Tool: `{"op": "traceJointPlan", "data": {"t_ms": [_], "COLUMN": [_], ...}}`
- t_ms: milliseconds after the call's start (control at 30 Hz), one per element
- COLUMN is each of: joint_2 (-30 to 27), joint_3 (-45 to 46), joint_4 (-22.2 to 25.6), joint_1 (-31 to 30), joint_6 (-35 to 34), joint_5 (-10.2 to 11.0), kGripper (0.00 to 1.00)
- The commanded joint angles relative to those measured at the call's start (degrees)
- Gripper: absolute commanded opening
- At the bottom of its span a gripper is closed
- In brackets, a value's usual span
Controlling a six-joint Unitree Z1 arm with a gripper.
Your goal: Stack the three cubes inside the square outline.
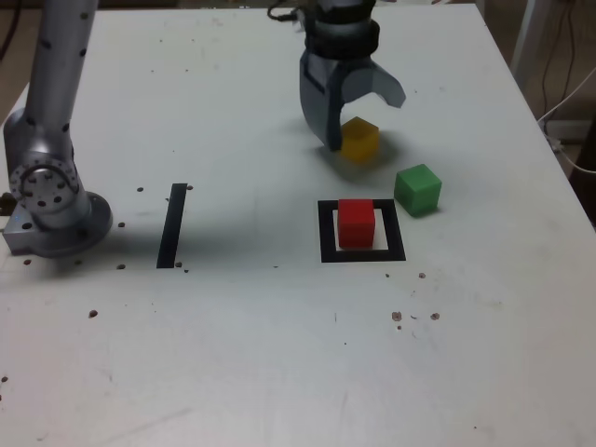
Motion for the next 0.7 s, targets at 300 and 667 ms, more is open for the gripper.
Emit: {"op": "traceJointPlan", "data": {"t_ms": [300, 667], "joint_2": [4.4, 5.7], "joint_3": [-4.4, -5.7], "joint_4": [0.6, 4.1], "joint_1": [-0.2, -1.4], "joint_6": [-2.0, -3.3], "joint_5": [0.4, 0.9], "kGripper": [0.84, 0.49]}}
